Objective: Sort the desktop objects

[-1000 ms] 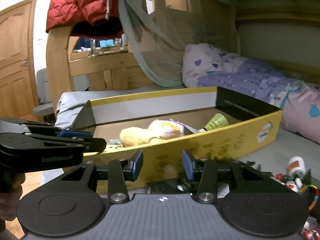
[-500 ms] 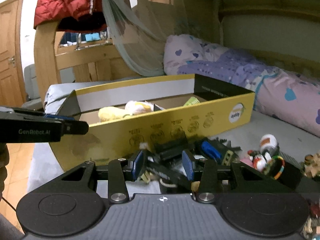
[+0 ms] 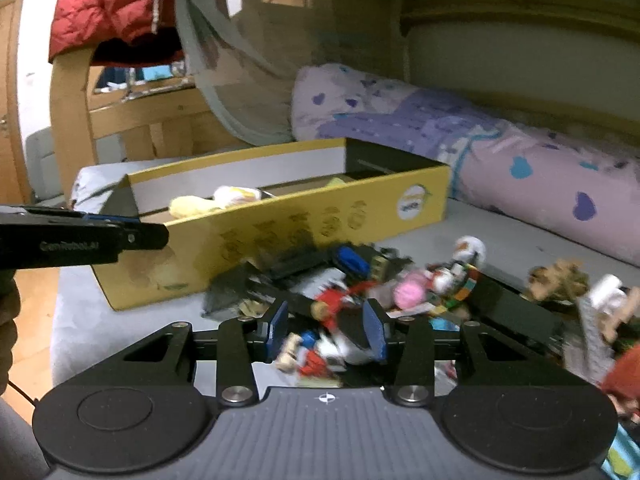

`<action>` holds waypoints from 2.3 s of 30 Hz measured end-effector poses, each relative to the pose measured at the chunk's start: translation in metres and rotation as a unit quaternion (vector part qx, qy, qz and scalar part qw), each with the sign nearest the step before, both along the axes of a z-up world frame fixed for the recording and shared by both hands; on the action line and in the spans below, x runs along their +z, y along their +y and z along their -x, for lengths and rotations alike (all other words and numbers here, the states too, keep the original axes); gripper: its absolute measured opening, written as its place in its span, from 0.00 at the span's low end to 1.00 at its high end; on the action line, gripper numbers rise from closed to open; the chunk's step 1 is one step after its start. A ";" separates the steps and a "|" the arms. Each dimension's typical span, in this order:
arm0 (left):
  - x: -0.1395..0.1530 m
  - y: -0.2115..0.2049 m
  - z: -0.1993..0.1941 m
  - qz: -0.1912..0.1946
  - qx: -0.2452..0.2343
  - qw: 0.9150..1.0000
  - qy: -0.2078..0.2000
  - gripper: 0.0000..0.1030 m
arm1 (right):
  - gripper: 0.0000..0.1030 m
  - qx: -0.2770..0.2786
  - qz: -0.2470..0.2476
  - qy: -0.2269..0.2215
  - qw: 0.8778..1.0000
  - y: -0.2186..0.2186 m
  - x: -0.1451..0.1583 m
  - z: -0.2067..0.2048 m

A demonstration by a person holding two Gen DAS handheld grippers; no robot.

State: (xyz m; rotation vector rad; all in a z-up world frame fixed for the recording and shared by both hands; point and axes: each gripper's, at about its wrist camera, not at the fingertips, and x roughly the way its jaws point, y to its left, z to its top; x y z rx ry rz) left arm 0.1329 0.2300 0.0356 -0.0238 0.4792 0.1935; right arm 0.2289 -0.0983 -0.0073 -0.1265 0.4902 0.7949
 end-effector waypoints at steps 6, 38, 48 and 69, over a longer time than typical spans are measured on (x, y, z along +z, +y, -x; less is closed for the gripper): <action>-0.015 -0.036 0.008 0.030 -0.040 0.999 0.011 0.33 | 0.39 -0.021 0.015 0.000 1.000 -0.036 0.001 0.010; -0.078 -0.214 0.006 -0.039 -0.248 0.962 0.103 0.33 | 0.35 -0.146 0.036 0.075 0.986 -0.180 -0.044 0.052; -0.096 -0.233 -0.014 -0.076 -0.254 0.957 0.116 0.28 | 0.34 -0.149 0.034 0.096 0.984 -0.185 -0.056 0.048; -0.102 -0.246 -0.006 -0.125 -0.278 0.948 0.090 0.06 | 0.14 -0.179 0.027 0.124 0.976 -0.185 -0.064 0.021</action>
